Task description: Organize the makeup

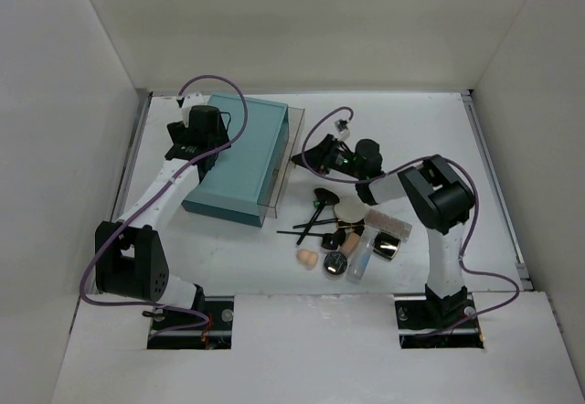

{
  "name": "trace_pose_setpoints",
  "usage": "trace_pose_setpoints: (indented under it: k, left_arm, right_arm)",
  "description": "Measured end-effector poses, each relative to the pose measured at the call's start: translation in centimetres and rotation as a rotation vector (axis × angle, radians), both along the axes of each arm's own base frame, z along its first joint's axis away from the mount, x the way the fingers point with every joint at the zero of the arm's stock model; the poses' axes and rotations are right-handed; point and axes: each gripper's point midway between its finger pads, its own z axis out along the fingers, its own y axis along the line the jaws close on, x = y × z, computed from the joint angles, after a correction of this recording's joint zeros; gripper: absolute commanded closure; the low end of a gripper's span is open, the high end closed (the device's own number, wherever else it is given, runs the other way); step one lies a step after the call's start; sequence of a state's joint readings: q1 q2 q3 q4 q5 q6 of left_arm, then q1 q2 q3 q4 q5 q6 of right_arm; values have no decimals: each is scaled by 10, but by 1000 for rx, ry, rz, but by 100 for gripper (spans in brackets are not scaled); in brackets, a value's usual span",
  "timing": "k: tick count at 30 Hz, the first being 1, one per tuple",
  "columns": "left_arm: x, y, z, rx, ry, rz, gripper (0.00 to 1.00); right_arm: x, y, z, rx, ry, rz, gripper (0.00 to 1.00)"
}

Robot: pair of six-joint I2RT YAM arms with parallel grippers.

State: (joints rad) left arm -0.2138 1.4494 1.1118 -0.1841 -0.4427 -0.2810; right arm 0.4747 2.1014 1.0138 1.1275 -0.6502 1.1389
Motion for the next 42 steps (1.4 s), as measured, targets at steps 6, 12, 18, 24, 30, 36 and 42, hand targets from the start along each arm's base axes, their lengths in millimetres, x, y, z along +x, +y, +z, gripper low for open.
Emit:
trace_pose_setpoints:
  k: [6,12,18,24,30,36,42]
  left_arm:
    - [1,0,-2,2,3,-2,24]
    - [6,-2,-4,0,3,-21,24]
    - [13,-5,-3,7,-5,-43,24]
    - [15,-6,3,4,-23,-55,17]
    - [7,-17,7,-14,-10,-111,2]
    - [-32,-46,24,-46,0,-212,0]
    - [-81,-107,66,-81,-109,-377,0]
  right_arm:
    - [-14,-51,-3,-29,42,-106,87]
    - [-25,-91,-4,-76,71,-184,74]
    - [-26,-97,-8,-167,71,-197,43]
    - [-32,-108,-11,-297,77,-241,18]
    - [-42,-134,8,-457,29,-373,16]
    - [-65,-161,-7,-678,73,-493,15]
    - [-99,-181,-42,-909,162,-519,15]
